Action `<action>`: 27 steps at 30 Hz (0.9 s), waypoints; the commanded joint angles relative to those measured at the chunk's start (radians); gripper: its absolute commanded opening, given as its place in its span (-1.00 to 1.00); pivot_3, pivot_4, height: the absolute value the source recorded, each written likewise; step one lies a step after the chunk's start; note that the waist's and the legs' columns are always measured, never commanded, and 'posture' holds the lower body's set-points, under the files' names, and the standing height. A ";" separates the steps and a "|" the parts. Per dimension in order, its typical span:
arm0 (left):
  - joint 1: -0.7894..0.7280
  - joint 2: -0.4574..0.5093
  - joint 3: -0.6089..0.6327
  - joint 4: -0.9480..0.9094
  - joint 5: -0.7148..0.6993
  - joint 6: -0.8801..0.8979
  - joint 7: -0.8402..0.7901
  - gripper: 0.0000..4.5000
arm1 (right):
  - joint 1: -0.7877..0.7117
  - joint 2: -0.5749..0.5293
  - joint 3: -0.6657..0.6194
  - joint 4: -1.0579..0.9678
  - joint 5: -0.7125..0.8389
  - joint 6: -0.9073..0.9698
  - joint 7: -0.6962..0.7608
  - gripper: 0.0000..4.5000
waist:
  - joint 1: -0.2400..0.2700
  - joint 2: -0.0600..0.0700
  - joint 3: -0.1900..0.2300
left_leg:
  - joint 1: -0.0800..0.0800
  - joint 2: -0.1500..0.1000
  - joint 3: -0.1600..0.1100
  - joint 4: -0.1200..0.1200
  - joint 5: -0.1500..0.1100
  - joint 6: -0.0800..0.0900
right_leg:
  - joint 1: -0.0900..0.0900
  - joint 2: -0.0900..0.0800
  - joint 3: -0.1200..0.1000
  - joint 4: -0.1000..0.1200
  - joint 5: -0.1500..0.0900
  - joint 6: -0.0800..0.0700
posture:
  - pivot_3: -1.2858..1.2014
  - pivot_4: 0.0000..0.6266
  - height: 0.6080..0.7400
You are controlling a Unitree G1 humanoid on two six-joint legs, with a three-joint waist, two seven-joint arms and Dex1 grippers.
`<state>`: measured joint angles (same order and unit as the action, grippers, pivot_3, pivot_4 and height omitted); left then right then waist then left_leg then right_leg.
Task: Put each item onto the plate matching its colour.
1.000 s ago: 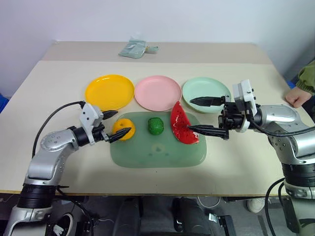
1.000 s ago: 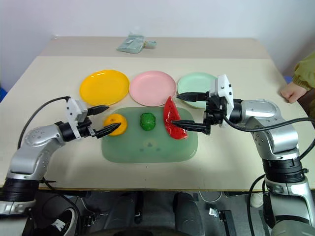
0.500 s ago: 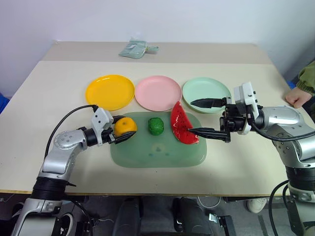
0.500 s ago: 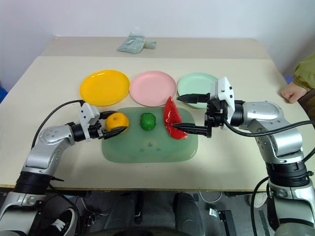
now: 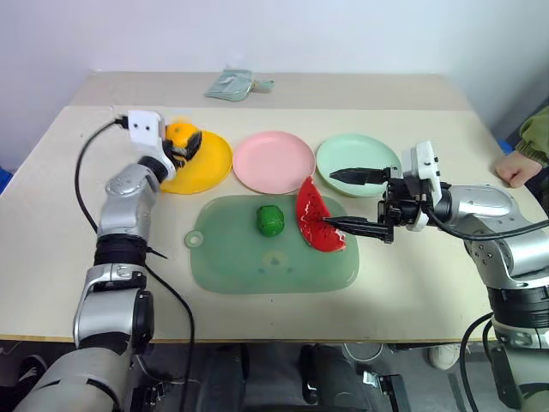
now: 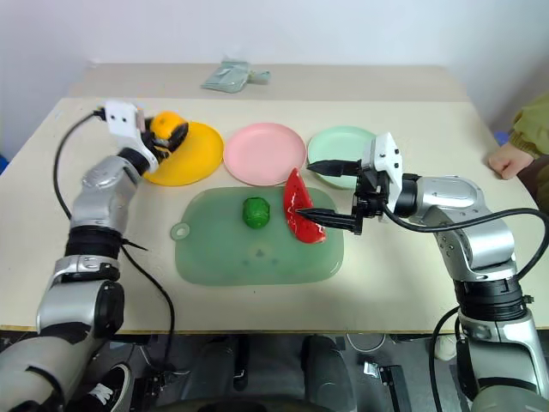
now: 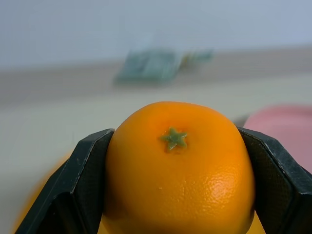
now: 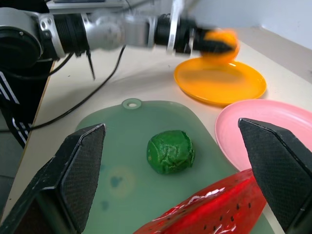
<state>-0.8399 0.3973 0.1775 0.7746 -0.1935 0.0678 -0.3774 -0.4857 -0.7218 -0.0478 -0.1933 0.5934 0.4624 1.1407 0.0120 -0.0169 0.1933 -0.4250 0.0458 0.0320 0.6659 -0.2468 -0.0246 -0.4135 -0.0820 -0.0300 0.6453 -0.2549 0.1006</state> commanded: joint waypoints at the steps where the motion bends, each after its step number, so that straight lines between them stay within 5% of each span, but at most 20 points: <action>1: -0.062 0.004 -0.016 0.054 0.048 -0.085 0.026 0.44 | -0.005 -0.003 -0.022 -0.034 0.009 -0.006 -0.013 1.00 | 0.002 0.000 0.000 | 0.000 0.000 0.000 0.000 0.000 0.000 | 0.000 0.000 0.000 0.000 0.000 0.000 | 0.03 -0.52 1.00; 4: -0.070 -0.011 0.016 0.084 0.010 -0.099 -0.004 0.99 | 0.010 -0.008 -0.029 -0.044 0.010 -0.006 -0.020 1.00 | 0.002 0.000 0.000 | 0.000 0.000 0.000 0.000 0.000 0.000 | 0.000 0.000 0.000 0.000 0.000 0.000 | 0.03 -0.52 1.00; 9: -0.060 -0.003 0.018 0.030 0.000 -0.117 -0.045 0.99 | 0.019 -0.013 -0.033 -0.047 0.009 -0.007 -0.027 1.00 | 0.000 0.000 0.000 | 0.000 0.000 0.000 0.000 0.000 0.000 | 0.000 0.000 0.000 0.000 0.000 0.000 | 0.03 -0.52 1.00; 19: 0.079 0.071 0.012 -0.434 -0.291 0.153 -0.532 0.99 | -0.052 0.005 -0.024 -0.045 0.046 0.129 -0.125 1.00 | -0.003 0.001 0.000 | 0.000 0.000 0.000 0.000 0.000 -0.001 | 0.000 0.000 0.000 0.001 0.000 0.000 | 0.03 -0.52 1.00; 27: 0.241 0.163 -0.073 -0.617 -0.349 0.299 -0.765 0.99 | -0.062 0.019 -0.026 -0.038 0.037 0.124 -0.146 1.00 | 0.001 0.001 0.000 | 0.000 0.001 0.000 0.000 0.000 -0.001 | 0.000 0.000 0.000 0.000 0.000 0.000 | 0.03 -0.52 1.00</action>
<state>-0.5918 0.5494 0.1203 0.2289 -0.5130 0.3462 -1.1090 -0.5332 -0.7034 -0.0538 -0.2092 0.6296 0.6019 0.9975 0.0134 -0.0161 0.1931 -0.4251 0.0463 0.0318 0.6659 -0.2464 -0.0253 -0.4133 -0.0821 -0.0295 0.6456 -0.2550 0.1002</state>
